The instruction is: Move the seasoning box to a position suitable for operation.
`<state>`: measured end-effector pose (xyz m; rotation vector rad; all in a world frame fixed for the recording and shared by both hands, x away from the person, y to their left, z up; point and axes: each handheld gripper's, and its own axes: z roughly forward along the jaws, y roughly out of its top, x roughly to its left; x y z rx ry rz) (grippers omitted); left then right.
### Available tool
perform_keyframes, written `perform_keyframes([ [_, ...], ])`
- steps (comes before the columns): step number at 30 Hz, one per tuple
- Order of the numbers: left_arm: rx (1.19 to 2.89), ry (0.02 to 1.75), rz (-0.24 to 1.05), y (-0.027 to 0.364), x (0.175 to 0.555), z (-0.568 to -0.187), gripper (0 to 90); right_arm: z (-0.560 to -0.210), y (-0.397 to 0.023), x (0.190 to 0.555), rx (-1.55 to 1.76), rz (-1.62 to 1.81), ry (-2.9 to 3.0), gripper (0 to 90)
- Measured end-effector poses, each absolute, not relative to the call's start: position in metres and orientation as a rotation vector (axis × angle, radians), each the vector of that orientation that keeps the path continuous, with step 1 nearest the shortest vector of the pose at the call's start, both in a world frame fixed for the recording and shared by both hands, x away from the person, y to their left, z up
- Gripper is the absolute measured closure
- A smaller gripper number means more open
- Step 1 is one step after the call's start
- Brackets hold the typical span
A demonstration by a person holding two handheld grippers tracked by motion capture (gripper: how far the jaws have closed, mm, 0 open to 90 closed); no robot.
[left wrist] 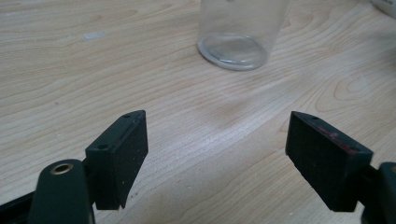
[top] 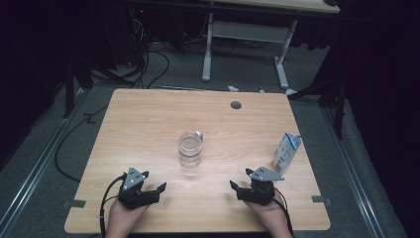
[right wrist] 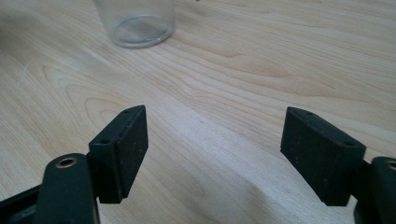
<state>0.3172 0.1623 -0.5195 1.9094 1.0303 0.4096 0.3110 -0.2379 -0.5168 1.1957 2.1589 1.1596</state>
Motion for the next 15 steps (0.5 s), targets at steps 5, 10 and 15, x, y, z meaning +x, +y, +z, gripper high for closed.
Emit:
perform_keyframes([
  [5, 1.901, 1.037, 0.37, 0.163, 0.319, -0.521, 24.0, -0.515, -0.245, 0.311, 1.214, 1.17, 2.141, 26.8],
  [10, 1.893, 1.038, 0.352, 0.165, 0.318, -0.52, 24.1, -0.513, -0.251, 0.31, 1.228, 1.183, 2.129, 27.4],
  [15, 1.894, 1.031, 0.356, 0.168, 0.317, -0.519, 27.5, -0.516, -0.253, 0.31, 1.233, 1.168, 2.138, 28.7],
])
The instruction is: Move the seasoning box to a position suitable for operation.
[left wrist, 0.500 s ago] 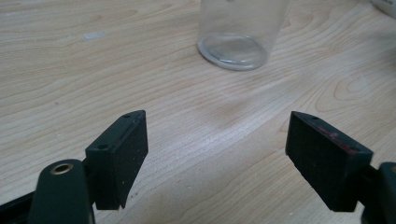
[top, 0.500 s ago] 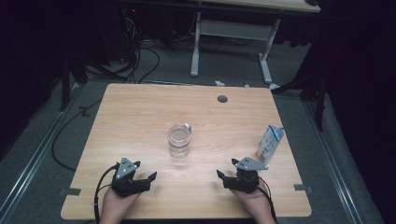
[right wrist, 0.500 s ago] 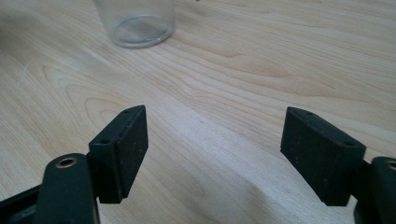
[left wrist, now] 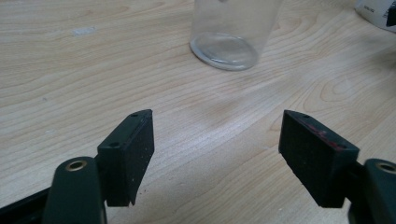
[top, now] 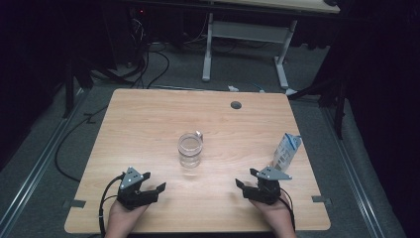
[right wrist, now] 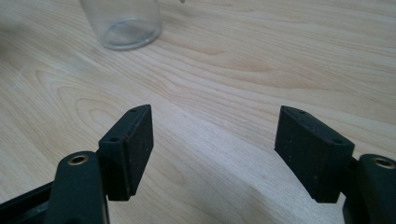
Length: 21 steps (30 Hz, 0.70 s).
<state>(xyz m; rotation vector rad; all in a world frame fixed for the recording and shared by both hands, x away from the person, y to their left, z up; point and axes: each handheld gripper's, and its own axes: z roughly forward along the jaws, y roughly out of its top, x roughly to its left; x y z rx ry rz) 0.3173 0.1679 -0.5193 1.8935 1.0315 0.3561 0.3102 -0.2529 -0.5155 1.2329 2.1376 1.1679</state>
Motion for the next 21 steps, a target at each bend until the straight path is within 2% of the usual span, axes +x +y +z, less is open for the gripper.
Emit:
perform_keyframes([
  [15, 1.855, 1.049, 0.361, 0.158, 0.319, -0.517, 31.8, -0.517, -0.271, 0.304, 1.191, 1.171, 2.12, 32.9],
  [21, 1.871, 1.06, 0.383, 0.152, 0.319, -0.514, 36.1, -0.521, -0.269, 0.306, 1.151, 1.136, 2.154, 34.2],
])
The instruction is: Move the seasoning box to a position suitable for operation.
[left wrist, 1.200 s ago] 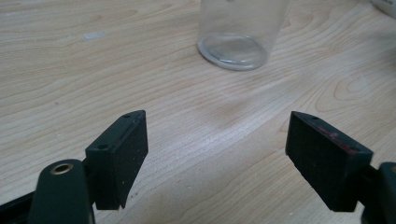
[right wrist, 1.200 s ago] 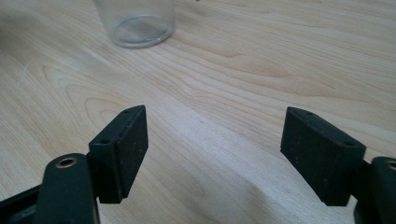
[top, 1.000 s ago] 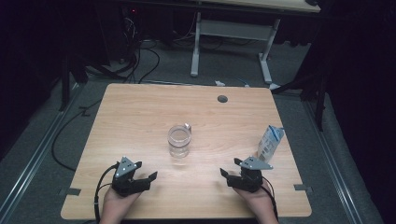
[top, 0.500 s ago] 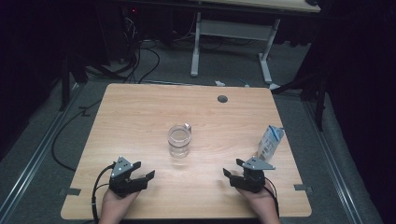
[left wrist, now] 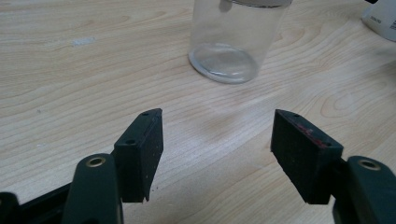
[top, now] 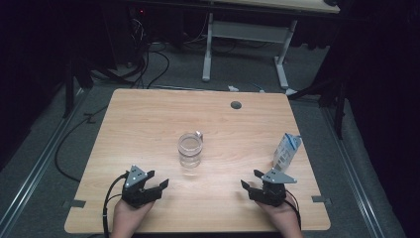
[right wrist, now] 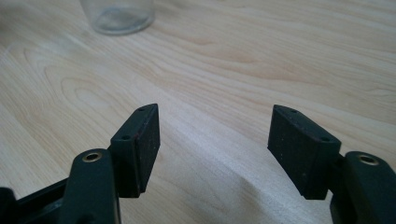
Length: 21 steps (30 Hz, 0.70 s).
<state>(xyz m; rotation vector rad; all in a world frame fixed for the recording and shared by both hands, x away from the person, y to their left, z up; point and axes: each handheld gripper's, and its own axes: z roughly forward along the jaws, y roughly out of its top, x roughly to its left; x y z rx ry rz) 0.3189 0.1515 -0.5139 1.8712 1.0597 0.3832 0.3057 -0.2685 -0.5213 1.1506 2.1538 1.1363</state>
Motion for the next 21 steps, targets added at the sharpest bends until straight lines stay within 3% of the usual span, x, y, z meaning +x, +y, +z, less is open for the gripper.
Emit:
perform_keyframes([
  [7, 1.867, 1.083, 0.358, 0.141, 0.321, -0.511, 42.2, -0.521, -0.271, 0.305, 1.147, 1.177, 2.165, 36.7],
  [14, 1.906, 1.042, 0.433, 0.129, 0.322, -0.497, 41.1, -0.516, -0.267, 0.302, 1.141, 1.186, 2.172, 38.1],
  [21, 1.906, 1.029, 0.424, 0.129, 0.328, -0.486, 42.0, -0.514, -0.263, 0.302, 1.129, 1.188, 2.172, 38.1],
])
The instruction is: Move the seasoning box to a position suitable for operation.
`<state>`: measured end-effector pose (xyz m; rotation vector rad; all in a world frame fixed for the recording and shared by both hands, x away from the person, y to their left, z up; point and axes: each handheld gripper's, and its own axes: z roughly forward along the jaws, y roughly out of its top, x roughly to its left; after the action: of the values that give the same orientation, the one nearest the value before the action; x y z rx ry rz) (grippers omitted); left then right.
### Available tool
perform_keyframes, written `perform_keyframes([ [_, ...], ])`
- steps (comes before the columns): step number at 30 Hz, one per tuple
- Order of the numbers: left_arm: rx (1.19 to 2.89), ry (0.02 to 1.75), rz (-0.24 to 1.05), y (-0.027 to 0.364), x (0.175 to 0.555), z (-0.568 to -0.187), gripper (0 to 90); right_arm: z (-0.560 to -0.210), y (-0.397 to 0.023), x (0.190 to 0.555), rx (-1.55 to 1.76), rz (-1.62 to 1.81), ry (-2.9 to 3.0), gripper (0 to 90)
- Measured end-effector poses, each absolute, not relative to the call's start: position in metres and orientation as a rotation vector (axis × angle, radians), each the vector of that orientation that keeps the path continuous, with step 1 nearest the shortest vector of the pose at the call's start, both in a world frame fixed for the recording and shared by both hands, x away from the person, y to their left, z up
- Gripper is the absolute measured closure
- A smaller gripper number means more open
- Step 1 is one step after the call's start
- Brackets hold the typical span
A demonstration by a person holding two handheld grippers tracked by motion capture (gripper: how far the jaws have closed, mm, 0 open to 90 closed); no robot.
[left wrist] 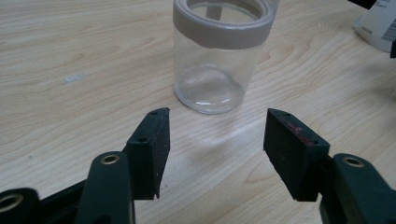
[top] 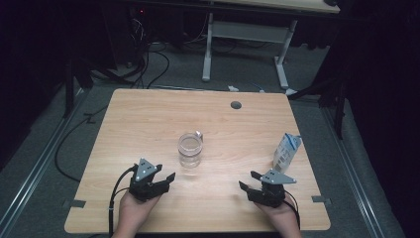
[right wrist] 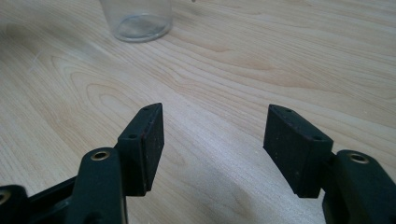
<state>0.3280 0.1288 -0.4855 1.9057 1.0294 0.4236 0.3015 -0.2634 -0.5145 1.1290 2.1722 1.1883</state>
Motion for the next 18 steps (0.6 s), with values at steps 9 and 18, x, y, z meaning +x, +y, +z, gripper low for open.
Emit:
perform_keyframes([
  [9, 1.868, 1.028, 0.428, 0.128, 0.343, -0.467, 46.1, -0.518, -0.268, 0.303, 1.161, 1.19, 2.17, 37.9],
  [18, 1.864, 1.012, 0.44, 0.119, 0.358, -0.451, 47.4, -0.518, -0.267, 0.303, 1.155, 1.19, 2.178, 37.9],
])
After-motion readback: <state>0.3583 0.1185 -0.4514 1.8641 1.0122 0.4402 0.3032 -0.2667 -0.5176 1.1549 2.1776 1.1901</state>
